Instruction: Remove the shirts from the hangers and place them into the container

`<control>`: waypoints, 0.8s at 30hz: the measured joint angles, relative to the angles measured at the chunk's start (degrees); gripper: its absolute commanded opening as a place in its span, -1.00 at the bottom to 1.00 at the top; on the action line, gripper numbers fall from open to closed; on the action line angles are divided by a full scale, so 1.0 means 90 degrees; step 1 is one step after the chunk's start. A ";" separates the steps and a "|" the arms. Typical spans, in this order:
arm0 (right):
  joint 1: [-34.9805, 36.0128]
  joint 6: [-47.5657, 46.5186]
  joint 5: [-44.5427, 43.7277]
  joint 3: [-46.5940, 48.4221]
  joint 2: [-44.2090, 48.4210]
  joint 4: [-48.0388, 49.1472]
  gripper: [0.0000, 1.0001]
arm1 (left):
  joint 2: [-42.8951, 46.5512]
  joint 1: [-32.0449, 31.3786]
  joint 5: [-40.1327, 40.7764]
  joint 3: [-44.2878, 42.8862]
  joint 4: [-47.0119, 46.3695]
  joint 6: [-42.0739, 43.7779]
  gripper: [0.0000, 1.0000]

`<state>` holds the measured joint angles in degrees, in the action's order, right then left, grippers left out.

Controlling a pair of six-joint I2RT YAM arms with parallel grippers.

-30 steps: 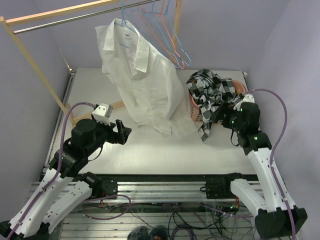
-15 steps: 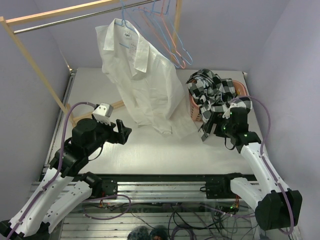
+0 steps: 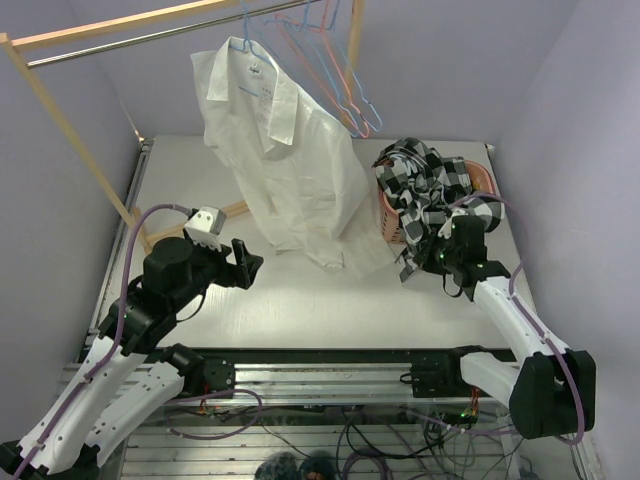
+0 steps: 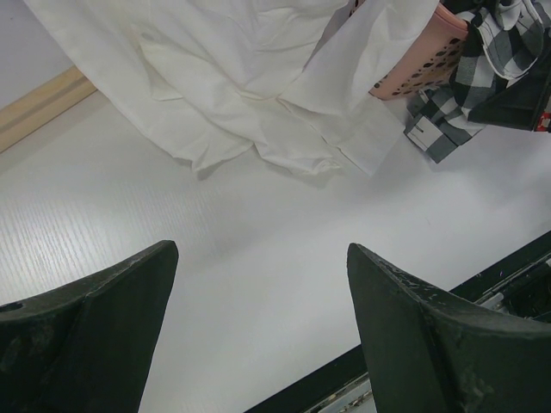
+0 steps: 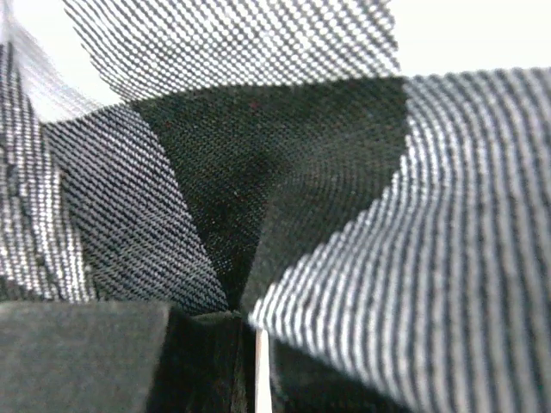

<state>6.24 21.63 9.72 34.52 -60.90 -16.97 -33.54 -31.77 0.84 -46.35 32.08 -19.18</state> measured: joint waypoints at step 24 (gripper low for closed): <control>0.0012 0.0323 -0.1098 0.4080 -0.2674 0.0153 -1.00 | 0.0068 -0.0024 0.0000 0.0000 0.0002 -0.0027 0.82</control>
<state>6.35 24.53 -0.16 71.24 -84.97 -15.59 -32.93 -31.99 0.84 -46.35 32.10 -19.42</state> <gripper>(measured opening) 0.006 0.908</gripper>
